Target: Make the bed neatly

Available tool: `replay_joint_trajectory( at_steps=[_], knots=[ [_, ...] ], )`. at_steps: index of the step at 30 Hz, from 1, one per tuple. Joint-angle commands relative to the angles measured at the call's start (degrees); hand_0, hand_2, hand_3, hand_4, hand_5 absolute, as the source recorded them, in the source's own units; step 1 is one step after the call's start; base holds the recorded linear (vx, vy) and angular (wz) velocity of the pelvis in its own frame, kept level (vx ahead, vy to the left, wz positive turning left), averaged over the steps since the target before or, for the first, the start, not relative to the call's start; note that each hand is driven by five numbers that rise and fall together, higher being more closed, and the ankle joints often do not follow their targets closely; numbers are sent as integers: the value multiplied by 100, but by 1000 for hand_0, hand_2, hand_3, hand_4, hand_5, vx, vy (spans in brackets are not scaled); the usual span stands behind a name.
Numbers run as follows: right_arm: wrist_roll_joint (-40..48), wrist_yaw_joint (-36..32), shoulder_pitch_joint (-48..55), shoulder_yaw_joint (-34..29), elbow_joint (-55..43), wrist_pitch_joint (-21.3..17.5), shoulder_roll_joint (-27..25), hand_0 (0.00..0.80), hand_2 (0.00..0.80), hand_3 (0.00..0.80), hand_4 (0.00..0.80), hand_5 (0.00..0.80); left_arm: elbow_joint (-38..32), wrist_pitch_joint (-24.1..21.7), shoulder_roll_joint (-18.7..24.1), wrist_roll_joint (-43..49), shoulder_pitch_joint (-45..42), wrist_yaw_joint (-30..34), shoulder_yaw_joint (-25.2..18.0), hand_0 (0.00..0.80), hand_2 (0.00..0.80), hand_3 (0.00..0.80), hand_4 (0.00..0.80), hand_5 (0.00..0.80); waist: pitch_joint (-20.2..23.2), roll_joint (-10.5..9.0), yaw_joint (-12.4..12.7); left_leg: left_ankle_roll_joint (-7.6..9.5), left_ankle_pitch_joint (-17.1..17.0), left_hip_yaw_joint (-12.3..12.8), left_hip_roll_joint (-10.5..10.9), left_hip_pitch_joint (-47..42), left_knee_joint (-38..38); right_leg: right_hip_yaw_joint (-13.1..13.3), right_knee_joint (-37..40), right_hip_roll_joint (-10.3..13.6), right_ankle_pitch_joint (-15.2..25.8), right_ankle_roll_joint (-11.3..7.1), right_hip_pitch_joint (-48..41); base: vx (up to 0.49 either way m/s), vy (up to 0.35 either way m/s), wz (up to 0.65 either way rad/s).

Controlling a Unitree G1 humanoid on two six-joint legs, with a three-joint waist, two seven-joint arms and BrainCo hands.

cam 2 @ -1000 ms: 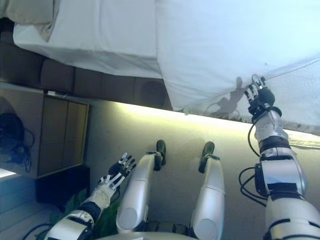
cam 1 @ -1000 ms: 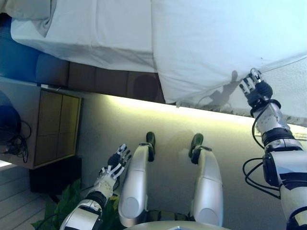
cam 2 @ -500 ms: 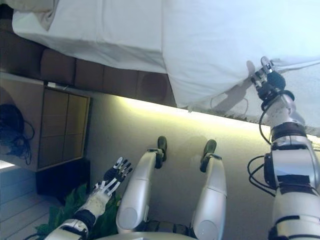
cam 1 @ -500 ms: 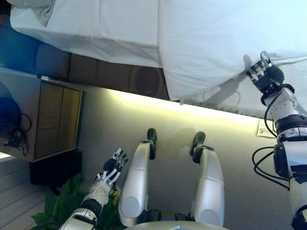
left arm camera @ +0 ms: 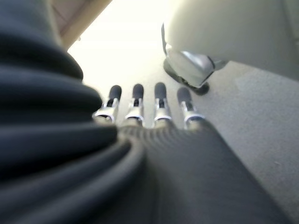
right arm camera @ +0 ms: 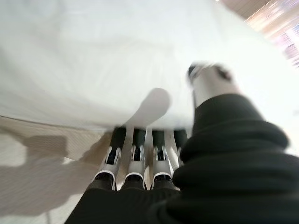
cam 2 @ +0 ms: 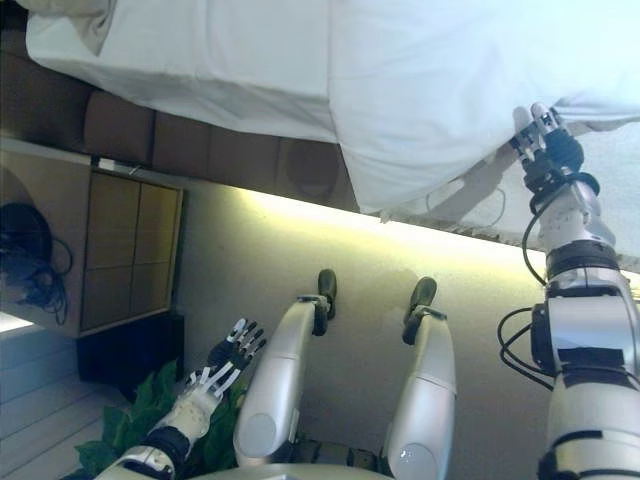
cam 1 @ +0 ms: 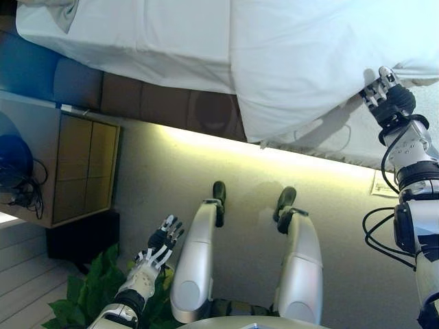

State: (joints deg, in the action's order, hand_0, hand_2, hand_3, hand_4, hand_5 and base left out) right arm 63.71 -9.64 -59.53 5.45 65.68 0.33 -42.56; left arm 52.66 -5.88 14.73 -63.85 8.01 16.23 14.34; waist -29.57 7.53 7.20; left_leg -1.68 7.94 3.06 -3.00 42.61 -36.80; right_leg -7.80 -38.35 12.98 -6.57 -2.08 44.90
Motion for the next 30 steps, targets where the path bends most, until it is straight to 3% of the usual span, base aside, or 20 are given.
replay_joint_trajectory(
  at_steps=[1, 19, 20, 30],
  knots=[
    [10, -337, -366, 196, -713, -319, -268, 800, 800, 800, 800, 800, -148, -62, 237, 6, -394, 76, -97, 0, 0, 0, 0, 0, -23, 82, 24, 71, -549, -270, 46, -320, 701, -65, 6, -15, -35, 35, -419, -1, 9, -4],
    [-24, -749, -191, 119, -407, 65, -247, 800, 800, 800, 800, 800, 71, -137, 398, 29, -276, 193, -239, 0, 0, 0, 0, 0, -18, -150, 42, 20, -555, -227, 29, -1209, 1125, -214, 698, -30, 115, -38, -1423, -5, 5, -1],
    [22, -857, -138, 122, -386, 158, -218, 800, 800, 800, 800, 800, 73, -181, 407, 49, -236, 217, -236, 0, 0, 0, 0, 0, 25, -185, 44, 39, -731, -176, 14, -1289, 1254, -294, 898, -6, 310, -15, -1524, -67, 38, -1],
    [39, -1132, 165, -5, -370, 204, 72, 800, 800, 800, 800, 800, -56, -219, 479, -4, 61, 52, -178, 0, 0, 0, 0, 0, 378, -333, 75, -9, -872, -111, -15, -1895, 1853, -494, 1725, 12, 559, -159, -2260, 0, 9, 0]
  ],
)
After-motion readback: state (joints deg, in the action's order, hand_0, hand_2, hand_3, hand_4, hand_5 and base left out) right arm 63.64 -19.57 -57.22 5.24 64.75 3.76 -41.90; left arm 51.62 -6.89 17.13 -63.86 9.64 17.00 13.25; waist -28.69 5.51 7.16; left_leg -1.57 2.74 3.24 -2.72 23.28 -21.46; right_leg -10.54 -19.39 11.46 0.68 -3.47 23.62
